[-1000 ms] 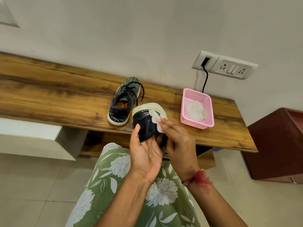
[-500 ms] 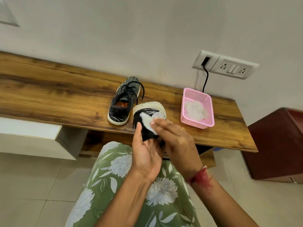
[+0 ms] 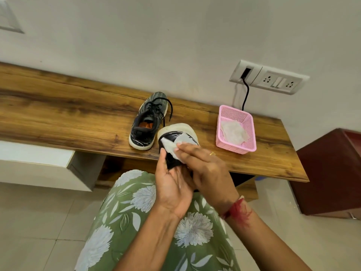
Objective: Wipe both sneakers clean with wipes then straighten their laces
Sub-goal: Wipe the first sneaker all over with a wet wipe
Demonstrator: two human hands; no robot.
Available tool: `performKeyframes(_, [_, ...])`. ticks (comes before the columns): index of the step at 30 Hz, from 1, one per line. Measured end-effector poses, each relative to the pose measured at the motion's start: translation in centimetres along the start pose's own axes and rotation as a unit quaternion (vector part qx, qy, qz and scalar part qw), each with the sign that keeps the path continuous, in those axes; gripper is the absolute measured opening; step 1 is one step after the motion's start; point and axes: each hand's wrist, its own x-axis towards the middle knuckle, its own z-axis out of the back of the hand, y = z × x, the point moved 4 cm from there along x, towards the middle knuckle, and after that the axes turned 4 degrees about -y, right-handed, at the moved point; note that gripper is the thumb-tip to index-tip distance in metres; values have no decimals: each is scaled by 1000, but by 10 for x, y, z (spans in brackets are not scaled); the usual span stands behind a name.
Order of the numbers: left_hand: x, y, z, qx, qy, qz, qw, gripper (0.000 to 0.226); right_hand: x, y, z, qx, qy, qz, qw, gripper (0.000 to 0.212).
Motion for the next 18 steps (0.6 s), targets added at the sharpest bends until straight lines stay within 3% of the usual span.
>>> performKeyframes(3, [-2,0,-1,12,-7,-2,1000,52,5,-9,6,-1,-28,-59,998,41])
performKeyframes(7, [-1,-6,1,-22,11,-16,1000,51,-6,13,0,22,13,25,999,32])
performKeyframes(9, [0,-5,0,-6,15,-19,1000,54,-8,-7,2,1,-15,-21,1000,32])
performKeyframes(12, [-3,-3,-2,16,16,-15,1000,57,-9,-23,4,-1,-56,-123,991,52])
performKeyframes(14, [-2,-5,-2,-13,25,-14,1000,56,-12,-5,3,22,-58,-72,995,32])
performKeyframes(16, [-1,-6,-2,-16,23,-10,1000,54,-11,8,3,53,-31,-16,998,37])
performKeyframes(18, [-2,-5,-2,9,15,-10,1000,51,-6,-2,5,34,-27,-38,998,36])
